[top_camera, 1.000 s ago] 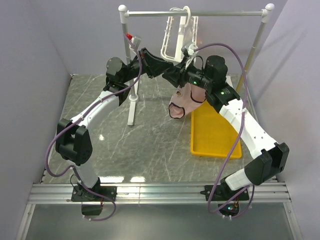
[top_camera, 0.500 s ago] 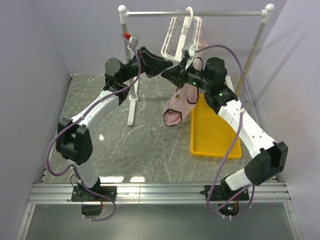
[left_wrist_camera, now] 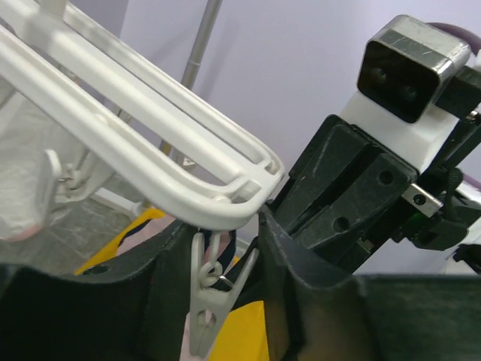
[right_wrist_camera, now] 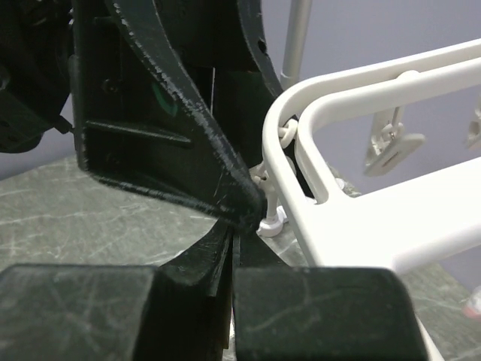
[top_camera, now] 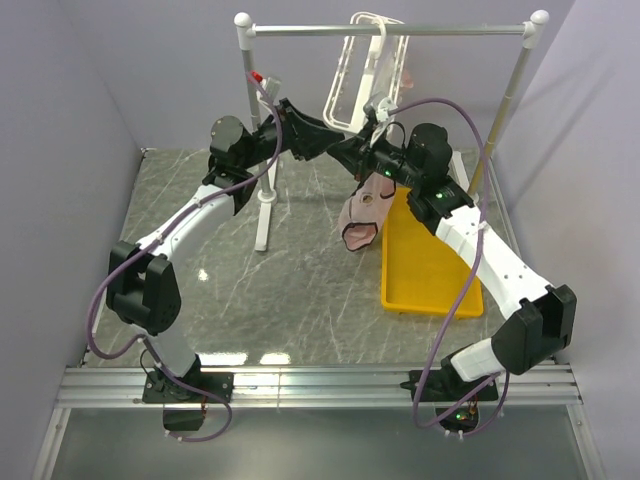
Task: Clip the underwear to the hanger
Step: Open the clamp at the hanger.
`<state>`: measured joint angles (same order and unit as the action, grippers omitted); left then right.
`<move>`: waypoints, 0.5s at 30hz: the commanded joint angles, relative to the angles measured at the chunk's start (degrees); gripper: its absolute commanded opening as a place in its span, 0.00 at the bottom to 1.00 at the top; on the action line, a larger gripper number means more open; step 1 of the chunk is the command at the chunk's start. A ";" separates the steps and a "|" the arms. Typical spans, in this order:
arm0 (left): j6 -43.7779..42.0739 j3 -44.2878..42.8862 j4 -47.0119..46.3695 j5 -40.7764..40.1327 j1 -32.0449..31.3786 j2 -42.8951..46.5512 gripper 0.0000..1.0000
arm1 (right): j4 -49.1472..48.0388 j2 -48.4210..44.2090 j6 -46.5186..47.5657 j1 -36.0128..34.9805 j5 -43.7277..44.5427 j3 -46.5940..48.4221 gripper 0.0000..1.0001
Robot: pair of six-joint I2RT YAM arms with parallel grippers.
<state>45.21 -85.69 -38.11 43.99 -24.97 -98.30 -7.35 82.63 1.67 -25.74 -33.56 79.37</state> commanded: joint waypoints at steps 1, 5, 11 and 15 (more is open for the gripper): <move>-3.11 0.26 1.28 -1.18 0.36 3.82 0.41 | -2.32 -2.65 1.75 -0.19 1.30 0.78 0.00; -3.20 -0.09 0.32 -0.31 0.71 3.21 0.27 | -0.47 -2.39 2.72 -0.28 2.45 1.40 0.08; -1.45 -1.50 -0.56 -0.66 0.54 1.71 0.08 | 0.24 -2.65 1.85 -0.19 0.78 1.14 0.41; -1.44 -1.76 -0.65 -1.71 0.45 1.53 0.02 | 0.06 -2.65 0.88 -0.19 -0.71 1.40 0.48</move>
<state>43.27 -85.49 -37.23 43.99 -24.64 -97.30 -5.50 82.19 3.66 -25.74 -32.69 79.37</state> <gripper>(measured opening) 0.246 0.460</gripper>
